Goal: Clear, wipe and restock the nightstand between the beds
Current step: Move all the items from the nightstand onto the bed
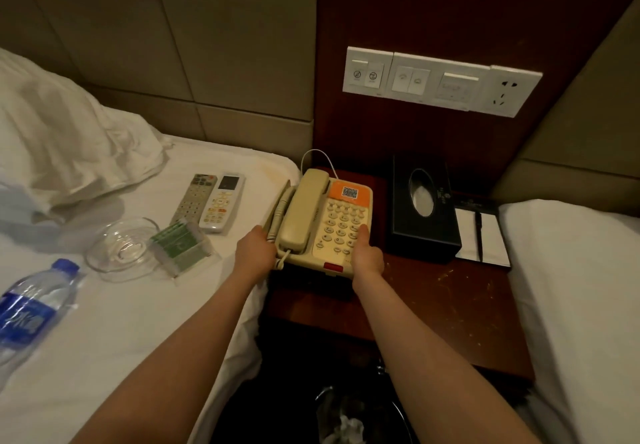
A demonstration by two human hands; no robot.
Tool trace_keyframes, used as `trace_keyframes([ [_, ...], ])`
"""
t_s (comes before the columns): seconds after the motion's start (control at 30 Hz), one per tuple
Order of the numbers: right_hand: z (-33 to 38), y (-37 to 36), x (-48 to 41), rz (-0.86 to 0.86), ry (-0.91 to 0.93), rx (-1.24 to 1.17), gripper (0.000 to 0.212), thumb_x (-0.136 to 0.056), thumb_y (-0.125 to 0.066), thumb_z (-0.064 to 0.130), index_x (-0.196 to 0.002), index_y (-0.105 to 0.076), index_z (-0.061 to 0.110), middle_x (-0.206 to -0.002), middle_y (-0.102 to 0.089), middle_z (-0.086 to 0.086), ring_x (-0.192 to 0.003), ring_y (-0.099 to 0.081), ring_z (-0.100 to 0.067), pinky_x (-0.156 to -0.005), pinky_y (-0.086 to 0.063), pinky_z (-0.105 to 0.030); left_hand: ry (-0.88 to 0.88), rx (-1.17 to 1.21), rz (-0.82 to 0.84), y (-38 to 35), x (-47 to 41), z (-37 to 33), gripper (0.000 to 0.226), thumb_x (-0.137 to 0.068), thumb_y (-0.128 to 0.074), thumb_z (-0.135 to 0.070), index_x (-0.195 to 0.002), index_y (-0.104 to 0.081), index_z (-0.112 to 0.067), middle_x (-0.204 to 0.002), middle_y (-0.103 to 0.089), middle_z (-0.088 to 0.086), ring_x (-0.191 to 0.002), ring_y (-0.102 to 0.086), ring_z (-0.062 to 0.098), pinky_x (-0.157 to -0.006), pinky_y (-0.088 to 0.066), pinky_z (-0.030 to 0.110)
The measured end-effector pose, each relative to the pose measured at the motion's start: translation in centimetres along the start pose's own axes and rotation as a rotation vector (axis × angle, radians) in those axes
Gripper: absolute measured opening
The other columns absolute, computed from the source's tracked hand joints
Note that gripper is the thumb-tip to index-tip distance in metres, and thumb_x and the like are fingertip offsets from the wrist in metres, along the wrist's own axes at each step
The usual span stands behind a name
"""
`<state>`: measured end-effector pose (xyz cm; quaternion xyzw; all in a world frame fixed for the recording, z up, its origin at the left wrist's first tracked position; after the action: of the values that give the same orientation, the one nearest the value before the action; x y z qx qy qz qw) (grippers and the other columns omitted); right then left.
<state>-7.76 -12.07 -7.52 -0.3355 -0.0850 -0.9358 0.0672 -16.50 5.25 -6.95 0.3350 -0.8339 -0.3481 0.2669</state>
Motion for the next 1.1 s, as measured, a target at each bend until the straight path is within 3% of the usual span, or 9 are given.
trace_keyframes([
  [0.13,-0.4,0.2,2.6,-0.014,0.066,0.021,0.051,-0.094,-0.040,0.053,-0.109,-0.054,0.006,-0.108,-0.063,-0.010,-0.101,-0.063,-0.026,-0.074,-0.049,-0.030,0.013,0.032,-0.024,1.6,2.7,0.8,0.017,-0.087,-0.043,0.002,-0.101,-0.052,0.003,-0.113,-0.059,0.026,-0.106,-0.055,0.039,-0.071,-0.032,0.028],
  [0.27,-0.9,0.5,5.5,-0.014,0.112,0.027,0.053,-0.094,-0.039,0.054,-0.110,-0.056,0.005,-0.109,-0.063,-0.009,-0.100,-0.063,-0.026,-0.073,-0.048,-0.030,0.009,0.025,-0.042,3.6,5.4,1.2,0.006,-0.088,-0.042,0.001,-0.091,-0.046,-0.003,-0.111,-0.059,0.026,-0.104,-0.055,0.038,-0.072,-0.036,0.032],
  [0.4,-2.5,0.6,8.5,-0.028,0.116,0.033,0.057,-0.095,-0.036,0.054,-0.113,-0.056,0.004,-0.110,-0.064,-0.010,-0.100,-0.063,-0.026,-0.072,-0.046,-0.030,0.007,-0.018,-0.040,5.7,7.8,2.1,0.010,-0.086,-0.044,0.001,-0.080,-0.051,-0.003,-0.109,-0.060,0.027,-0.104,-0.056,0.039,-0.080,-0.044,0.038],
  [0.53,-4.9,0.3,11.3,-0.029,0.076,0.010,0.057,-0.096,-0.035,0.053,-0.113,-0.057,0.003,-0.112,-0.064,-0.012,-0.101,-0.063,-0.028,-0.071,-0.046,-0.031,-0.006,-0.039,-0.051,7.7,10.0,3.4,0.026,-0.086,-0.045,0.001,-0.108,-0.058,0.005,-0.109,-0.063,0.024,-0.105,-0.057,0.036,-0.082,-0.045,0.035],
  [0.67,-6.9,-0.4,13.7,-0.016,0.106,0.019,0.058,-0.096,-0.035,0.053,-0.112,-0.058,0.003,-0.111,-0.065,-0.013,-0.100,-0.063,-0.028,-0.070,-0.046,-0.030,-0.010,-0.052,-0.075,9.3,12.8,5.3,0.022,-0.085,-0.047,0.001,-0.101,-0.061,0.005,-0.107,-0.065,0.024,-0.103,-0.058,0.038,-0.082,-0.046,0.037],
  [0.93,-11.0,-3.2,18.0,0.031,0.137,0.108,0.059,-0.095,-0.035,0.055,-0.111,-0.058,0.003,-0.109,-0.066,-0.013,-0.098,-0.065,-0.029,-0.082,-0.054,-0.037,0.065,-0.066,-0.138,12.0,17.1,11.6,0.025,-0.092,-0.042,-0.007,-0.106,-0.059,0.005,-0.112,-0.063,0.023,-0.105,-0.057,0.038,-0.089,-0.044,0.039],
  [1.1,-14.4,-6.3,21.2,0.086,0.136,0.145,0.064,-0.093,-0.033,0.059,-0.112,-0.060,0.003,-0.109,-0.067,-0.014,-0.096,-0.066,-0.030,-0.083,-0.055,-0.040,0.111,-0.105,-0.175,14.2,19.5,16.0,0.024,-0.093,-0.043,-0.007,-0.107,-0.058,0.006,-0.113,-0.062,0.022,-0.106,-0.057,0.037,-0.085,-0.043,0.035],
])
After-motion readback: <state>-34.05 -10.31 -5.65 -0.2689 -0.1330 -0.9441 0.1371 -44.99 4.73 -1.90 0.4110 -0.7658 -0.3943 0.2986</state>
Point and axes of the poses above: each hand's wrist, its own x-axis away from the middle knuckle, its own y-axis out of the back of the hand, z = x × y, the point moved 4 cm from there along -x, towards the middle knuckle
